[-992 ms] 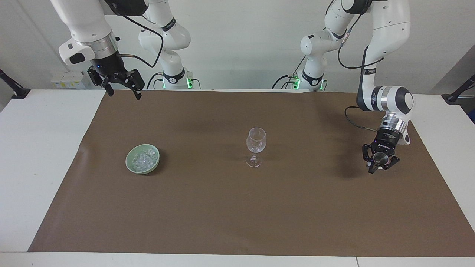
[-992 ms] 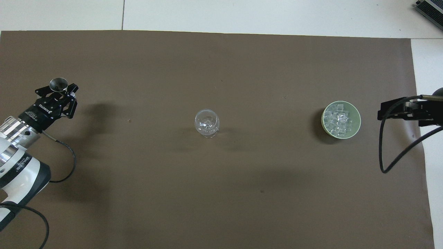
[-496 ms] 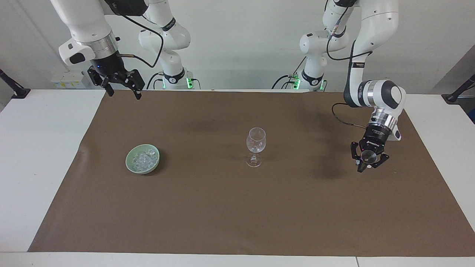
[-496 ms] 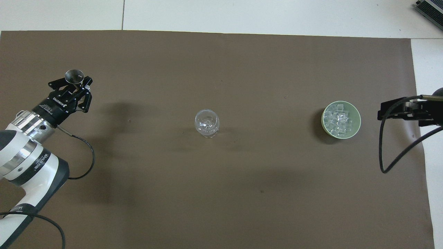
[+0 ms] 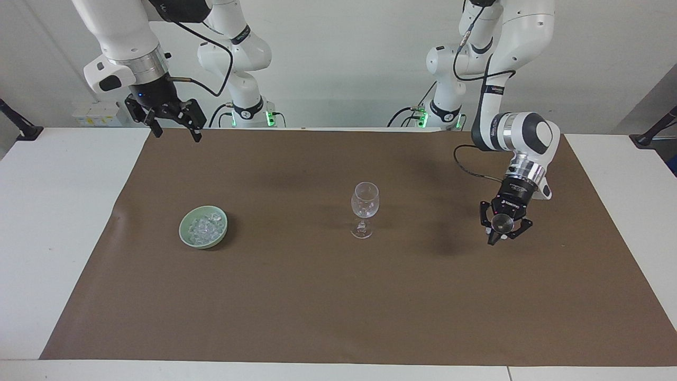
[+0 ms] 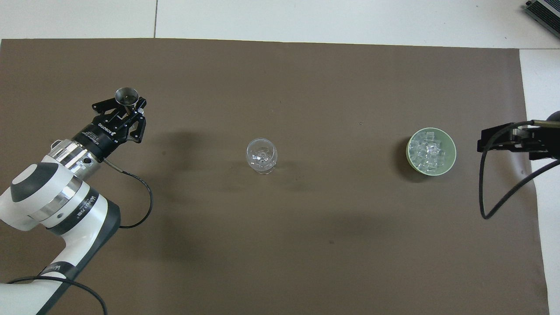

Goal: Pour wine and add ice with both arms
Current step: 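Carry the left gripper forward toward the clear wine glass, then bring the left gripper beside the wine glass rim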

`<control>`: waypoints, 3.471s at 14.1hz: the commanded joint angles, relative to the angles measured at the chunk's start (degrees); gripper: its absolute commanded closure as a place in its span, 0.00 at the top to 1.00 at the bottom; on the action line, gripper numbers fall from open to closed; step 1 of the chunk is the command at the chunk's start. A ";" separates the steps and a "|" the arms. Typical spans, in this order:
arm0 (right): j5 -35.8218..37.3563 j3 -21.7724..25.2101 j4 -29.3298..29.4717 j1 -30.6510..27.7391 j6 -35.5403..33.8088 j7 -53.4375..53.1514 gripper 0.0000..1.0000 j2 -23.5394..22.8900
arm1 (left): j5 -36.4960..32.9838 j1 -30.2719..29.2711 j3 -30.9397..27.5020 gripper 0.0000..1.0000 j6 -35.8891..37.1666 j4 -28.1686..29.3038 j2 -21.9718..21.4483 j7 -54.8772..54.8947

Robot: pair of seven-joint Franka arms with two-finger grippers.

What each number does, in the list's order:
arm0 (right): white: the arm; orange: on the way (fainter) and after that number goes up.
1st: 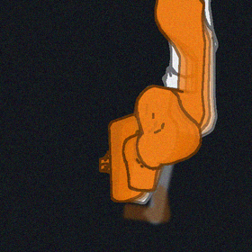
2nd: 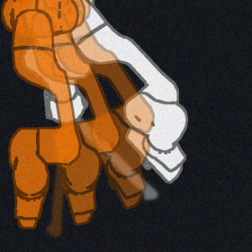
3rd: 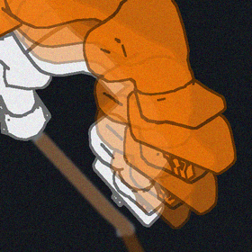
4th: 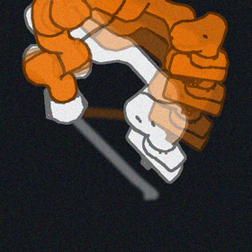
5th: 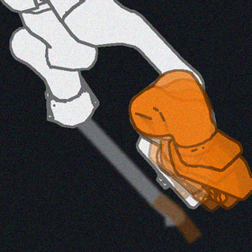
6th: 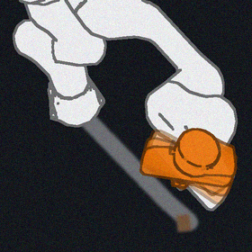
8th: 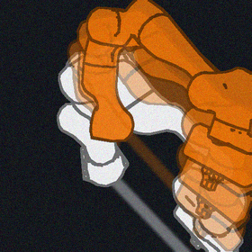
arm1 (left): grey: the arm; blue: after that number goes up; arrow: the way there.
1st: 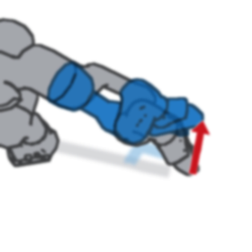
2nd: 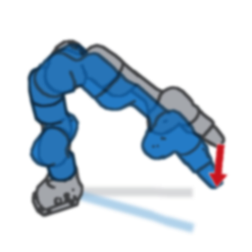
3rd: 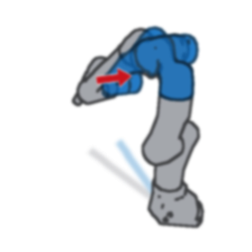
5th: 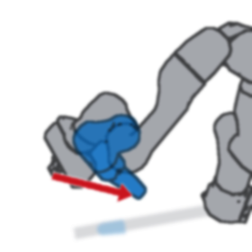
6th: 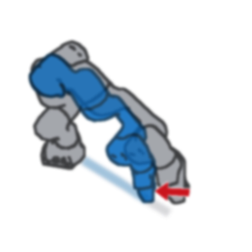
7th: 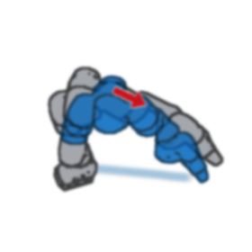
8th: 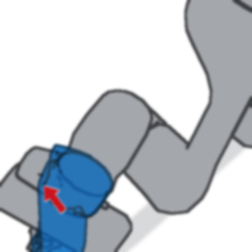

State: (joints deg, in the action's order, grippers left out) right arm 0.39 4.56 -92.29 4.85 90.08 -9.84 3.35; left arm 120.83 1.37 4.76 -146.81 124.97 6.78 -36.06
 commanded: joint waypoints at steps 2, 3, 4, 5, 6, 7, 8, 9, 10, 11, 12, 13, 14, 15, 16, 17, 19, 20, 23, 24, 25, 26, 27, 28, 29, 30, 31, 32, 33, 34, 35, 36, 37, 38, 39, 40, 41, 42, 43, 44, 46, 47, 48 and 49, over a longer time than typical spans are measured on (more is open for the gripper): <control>0.14 0.01 -1.49 -0.01 0.01 0.87 1.00 1.40 | 3.10 4.50 -0.37 0.00 -5.41 -0.43 -2.12 -0.15; 0.14 0.01 -1.49 -0.01 0.01 0.87 1.00 1.40 | 3.27 5.39 -0.36 0.00 -6.29 -0.78 -2.21 -0.15; 0.14 0.01 -1.49 -0.01 0.01 0.87 1.00 1.40 | 3.62 6.44 -0.10 0.00 -7.52 -1.13 -2.30 -0.15; 0.14 0.01 -1.49 -0.01 0.01 0.87 1.00 1.40 | 3.89 6.88 0.77 0.00 -9.36 -1.74 -2.30 -0.15; 0.14 0.01 -1.49 -0.01 0.01 0.87 1.00 1.40 | 3.89 6.89 2.08 0.00 -11.29 -2.71 -2.30 -0.15; 0.14 0.01 -1.49 -0.01 0.01 0.87 1.00 1.40 | 4.06 6.89 3.23 0.00 -12.79 -3.32 -2.30 -0.15; 0.14 0.01 -1.49 -0.01 0.01 0.87 1.00 1.40 | 4.59 6.98 4.20 0.00 -13.93 -3.77 -2.30 -0.15; 0.05 0.01 -1.49 -0.01 0.01 0.87 1.00 1.40 | 4.68 6.98 5.08 0.00 -15.08 -4.21 -2.21 -0.06; 0.14 0.01 -1.49 -0.01 0.01 0.87 1.00 1.40 | 4.68 6.98 5.95 0.00 -16.13 -4.56 -2.21 -0.06; 0.14 0.01 -1.49 -0.01 0.01 0.87 1.00 1.40 | 4.68 6.98 6.75 0.00 -17.36 -4.91 -2.21 -0.06; 0.14 0.01 -1.49 -0.01 0.01 0.87 1.00 1.40 | 4.68 6.98 7.62 0.00 -18.76 -5.35 -2.21 0.03; 0.14 0.01 -1.49 -0.01 0.01 0.87 1.00 1.40 | 4.68 6.98 8.33 0.00 -19.82 -5.61 -2.21 0.03; 0.14 0.01 -1.49 -0.01 0.01 0.87 1.00 1.40 | 4.68 7.06 8.68 0.00 -20.44 -5.79 -2.21 0.03; 0.14 0.01 -1.49 -0.01 0.01 0.87 1.00 1.40 | 4.68 7.67 9.12 0.00 -21.41 -5.97 -2.21 0.03; 0.14 0.01 -1.49 -0.01 0.01 0.87 1.00 1.40 | 4.68 8.38 9.39 0.00 -22.72 -6.32 -2.12 0.03; 0.14 0.01 -1.49 -0.01 0.01 0.87 1.00 1.40 | 4.59 9.34 9.39 0.00 -23.78 -6.58 -2.03 0.03; 0.14 0.01 -1.49 -0.01 0.01 0.87 1.00 1.40 | 4.59 10.92 9.39 0.00 -25.71 -7.11 -1.86 0.03; 0.14 0.01 -1.49 -0.10 -0.08 0.87 1.00 1.40 | 4.59 11.63 9.39 0.00 -26.50 -7.55 -1.77 0.03; 0.14 0.01 -1.49 -0.01 0.01 0.87 1.00 1.40 | 3.80 13.30 9.22 0.00 -28.62 -7.64 -2.12 0.11; 0.14 0.01 -1.49 -0.01 -0.08 0.87 1.00 1.40 | 3.28 14.17 9.22 0.00 -29.41 -7.64 -2.21 0.20; 0.14 0.01 -1.49 -0.01 0.01 0.87 1.00 1.40 | 3.01 14.53 9.22 0.00 -29.94 -7.64 -2.21 0.20; 0.14 0.01 -1.49 -0.01 0.01 0.87 1.00 1.40 | 3.01 15.06 9.22 0.00 -30.29 -7.64 -2.21 0.29; 0.14 0.01 -1.49 -0.01 0.01 0.87 1.00 1.40 | 3.01 15.67 9.22 0.00 -30.64 -7.64 -2.21 0.29; 0.14 0.01 -1.49 -0.01 0.01 0.87 1.00 1.40 | 3.01 15.76 9.22 0.00 -30.82 -7.64 -2.30 0.20; 0.14 0.01 -1.49 -0.01 -0.08 0.87 1.00 1.40 | 3.01 15.94 9.39 0.00 -30.82 -7.38 -2.47 0.20; 0.14 0.01 -1.49 -0.01 0.01 0.87 1.00 1.40 | 3.01 16.29 9.39 0.00 -30.82 -7.03 -3.26 0.29; 0.14 0.01 -1.49 -0.01 -0.08 0.87 1.00 1.40 | 3.01 16.29 9.39 0.00 -30.73 -6.67 -3.52 0.20; 0.14 0.01 -1.49 -0.01 -0.08 0.87 1.00 1.40 | 3.01 16.29 9.39 0.00 -30.73 -6.32 -4.22 0.29; 0.14 0.01 -1.49 -0.01 0.01 0.87 1.00 1.40 | 3.01 16.29 9.39 0.00 -30.64 -5.80 -4.75 0.29; 0.14 0.01 -1.49 -0.01 0.01 0.87 1.00 1.40 | 3.01 16.29 9.39 0.00 -30.73 -5.53 -5.28 0.29; 0.14 0.01 -1.49 -0.01 0.01 0.87 1.00 1.40 | 3.01 16.38 9.39 0.00 -30.73 -4.83 -5.55 0.38; 0.14 0.01 -1.49 -0.10 0.01 0.87 1.00 1.40 | 3.01 16.99 9.39 0.00 -30.73 -4.48 -5.72 0.38; 0.14 0.01 -1.49 -0.01 0.01 0.87 1.00 1.40 | 3.01 17.34 9.39 0.00 -30.73 -3.69 -6.16 0.38; 0.14 0.01 -1.49 -0.01 0.01 0.87 1.00 1.40 | 3.01 17.35 9.39 0.00 -30.73 -3.16 -6.51 0.38; 0.14 0.01 -1.49 -0.01 -0.08 0.87 1.00 1.40 | 3.01 17.61 9.48 0.00 -30.73 -2.55 -7.04 0.55; 0.14 0.01 -1.49 -0.01 0.01 0.87 1.00 1.40 | 3.10 18.57 9.39 0.00 -30.91 -2.02 -7.30 0.64; 0.14 0.01 -1.49 -0.01 0.01 0.87 1.00 1.40 | 3.10 18.66 9.39 0.00 -31.34 -2.01 -7.31 0.64; 0.14 0.01 -1.49 -0.01 0.01 0.87 1.00 1.40 | 3.01 19.19 9.39 0.00 -31.96 -2.01 -7.31 0.64; 0.14 0.01 -1.49 -0.01 0.01 0.87 1.00 1.40 | 3.10 20.06 9.39 0.00 -32.48 -2.01 -7.31 0.64; 0.14 0.01 -1.49 -0.01 -0.08 0.87 1.00 1.40 | 3.10 20.16 9.39 0.00 -33.10 -2.10 -7.22 0.64; 0.14 0.01 -1.49 -0.01 0.01 0.87 1.00 1.40 | 3.10 20.86 9.39 0.00 -34.07 -2.36 -7.04 0.64; 0.14 0.01 -1.49 -0.01 0.01 0.87 1.00 1.40 | 3.10 21.04 9.39 0.00 -34.51 -2.54 -6.96 0.73; 0.14 0.01 -1.49 -0.01 0.01 0.87 1.00 1.40 | 3.01 21.91 9.39 0.00 -35.03 -2.54 -6.87 0.73; 0.14 0.01 -1.49 -0.01 0.01 0.87 1.00 1.40 | 3.01 22.09 9.39 0.00 -35.91 -2.71 -6.69 0.82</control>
State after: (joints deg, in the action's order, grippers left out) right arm 0.39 4.56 -92.29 4.85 90.08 -9.84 3.35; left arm 123.94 21.64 14.91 -180.67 121.57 1.33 -35.52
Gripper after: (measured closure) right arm 0.000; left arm 0.912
